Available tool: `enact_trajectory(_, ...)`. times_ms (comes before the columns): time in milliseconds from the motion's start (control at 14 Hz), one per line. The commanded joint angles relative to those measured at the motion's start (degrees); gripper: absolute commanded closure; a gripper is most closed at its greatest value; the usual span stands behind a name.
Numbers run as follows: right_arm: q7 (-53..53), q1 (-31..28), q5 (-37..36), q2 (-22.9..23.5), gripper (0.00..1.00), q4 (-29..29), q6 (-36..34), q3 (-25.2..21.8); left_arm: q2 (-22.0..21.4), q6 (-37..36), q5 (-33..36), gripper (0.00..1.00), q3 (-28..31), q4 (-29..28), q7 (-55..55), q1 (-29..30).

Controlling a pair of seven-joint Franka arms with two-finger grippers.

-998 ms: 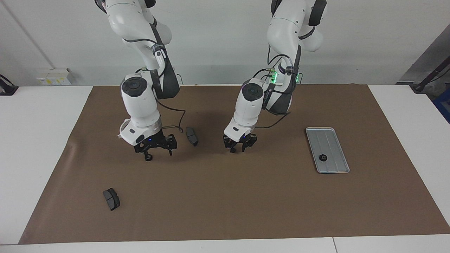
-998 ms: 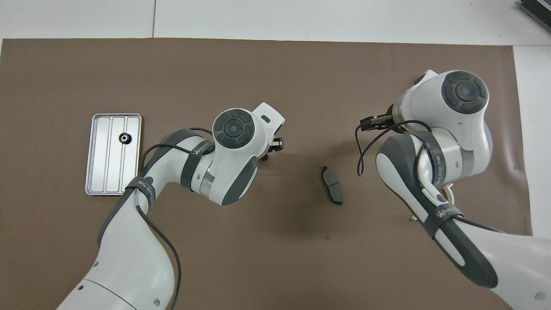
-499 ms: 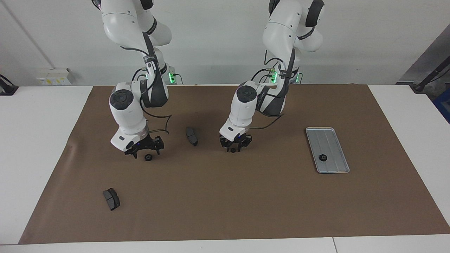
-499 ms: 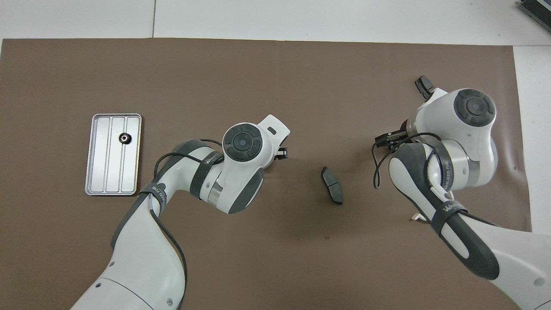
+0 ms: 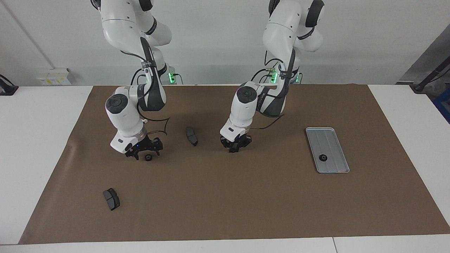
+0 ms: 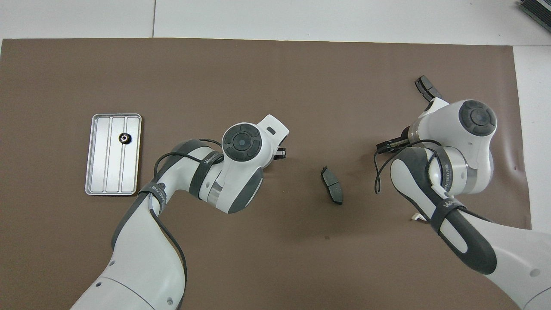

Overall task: Pick bearing gear from pile to tray
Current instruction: 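Carry the second bearing with the left gripper into the tray and release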

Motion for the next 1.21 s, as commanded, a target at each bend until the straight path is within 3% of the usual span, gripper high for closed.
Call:
enact_trajectory(0,-3.15,-0.42,1.76,-0.21,0.37,-1.50,1.80,-0.04,0.13,0.67,0.17,0.88,0.79,-0.52,-0.17,-1.13)
enact_trajectory(143,-3.15,-0.42,1.76,-0.21,0.39,-1.50,1.80,-0.04,0.13,0.58,0.17,0.98,0.79,-0.52,-0.17,-1.13)
enact_trajectory(356,-3.33,-0.42,1.76,-0.21,0.46,-2.11,3.72,-0.04,0.13,-1.60,0.17,1.00,0.96,0.61,0.00,-0.87)
enact_trajectory(499,-3.33,-0.42,1.76,-0.21,0.47,-2.29,4.61,-0.04,1.35,-7.48,0.26,1.00,1.22,6.39,0.44,0.88)
enact_trajectory(641,-2.89,-0.42,1.76,-0.21,0.47,-2.55,5.22,-0.04,1.36,-11.01,0.61,1.00,1.23,9.66,1.05,6.31)
enact_trajectory(855,-3.15,-0.42,1.76,-0.21,0.47,-3.61,7.25,-0.04,-1.17,-13.82,0.96,1.00,1.14,9.85,12.61,16.15)
enact_trajectory(926,-3.15,-0.42,1.76,-0.21,0.53,-3.78,7.16,-0.04,-1.97,-15.40,0.88,1.00,1.14,9.76,18.49,19.49)
enact_trajectory(1140,-2.80,-0.42,1.76,-0.21,0.88,-3.61,6.81,-0.04,-4.17,-18.05,0.79,1.00,1.22,8.10,34.93,28.90)
